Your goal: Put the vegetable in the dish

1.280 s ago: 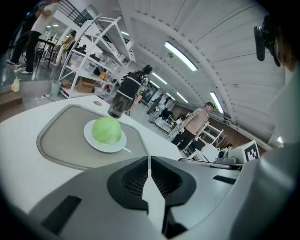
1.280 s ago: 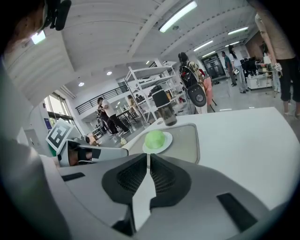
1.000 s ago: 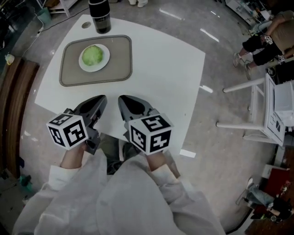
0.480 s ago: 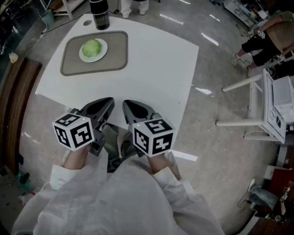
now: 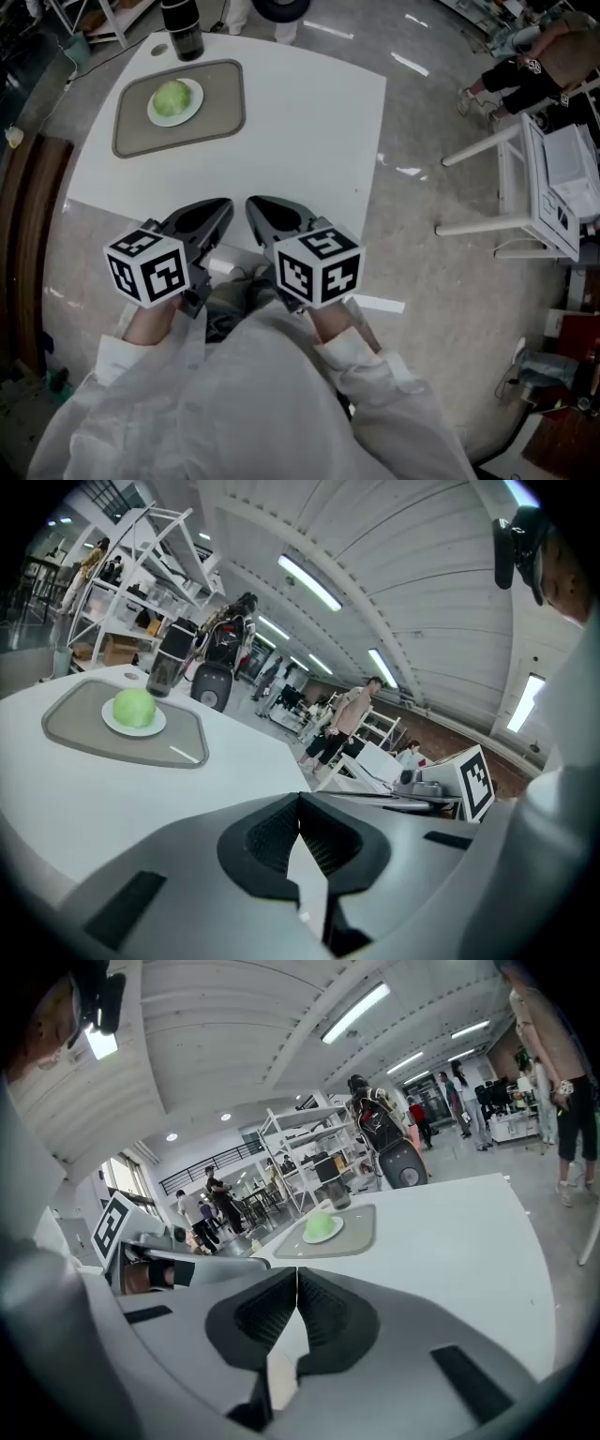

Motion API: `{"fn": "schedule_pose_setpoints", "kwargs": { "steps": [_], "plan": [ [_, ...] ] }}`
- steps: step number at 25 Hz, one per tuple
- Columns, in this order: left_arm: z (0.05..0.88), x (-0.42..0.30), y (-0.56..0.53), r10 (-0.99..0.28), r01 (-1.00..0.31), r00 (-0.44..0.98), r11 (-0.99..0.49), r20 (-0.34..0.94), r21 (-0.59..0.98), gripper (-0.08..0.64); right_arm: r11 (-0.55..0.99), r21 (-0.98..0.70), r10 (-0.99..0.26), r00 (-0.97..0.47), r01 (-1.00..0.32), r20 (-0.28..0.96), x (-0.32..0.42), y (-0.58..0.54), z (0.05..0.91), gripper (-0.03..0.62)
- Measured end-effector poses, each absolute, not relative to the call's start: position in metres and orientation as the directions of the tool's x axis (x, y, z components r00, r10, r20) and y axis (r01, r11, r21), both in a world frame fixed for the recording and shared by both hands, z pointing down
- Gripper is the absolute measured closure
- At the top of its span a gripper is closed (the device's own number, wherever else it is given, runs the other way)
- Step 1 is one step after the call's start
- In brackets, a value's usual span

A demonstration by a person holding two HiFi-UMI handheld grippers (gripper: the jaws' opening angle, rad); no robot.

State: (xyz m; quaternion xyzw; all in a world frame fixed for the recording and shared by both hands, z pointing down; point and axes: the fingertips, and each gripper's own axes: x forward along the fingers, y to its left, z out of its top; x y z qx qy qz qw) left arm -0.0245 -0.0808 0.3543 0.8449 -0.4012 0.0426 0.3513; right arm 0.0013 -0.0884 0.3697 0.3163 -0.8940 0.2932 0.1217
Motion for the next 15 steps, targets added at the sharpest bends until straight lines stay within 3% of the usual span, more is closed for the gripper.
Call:
{"fn": "schedule_pose_setpoints", "kwargs": {
  "steps": [8,15],
  "plan": [
    [0.357,-0.017,-0.078,-0.619,-0.700,0.693,-0.455,0.370,0.550,0.552,0.714,-0.377,-0.388,-0.782,-0.590,0.488,0.002,-0.079,0.371,0.577],
    [0.355,-0.006,-0.086,-0.618,-0.690,0.700,-0.458,0.357,0.561,0.552,0.733,-0.347,-0.375,-0.773,-0.586,0.512,0.009,-0.075,0.368,0.578]
  ]
}}
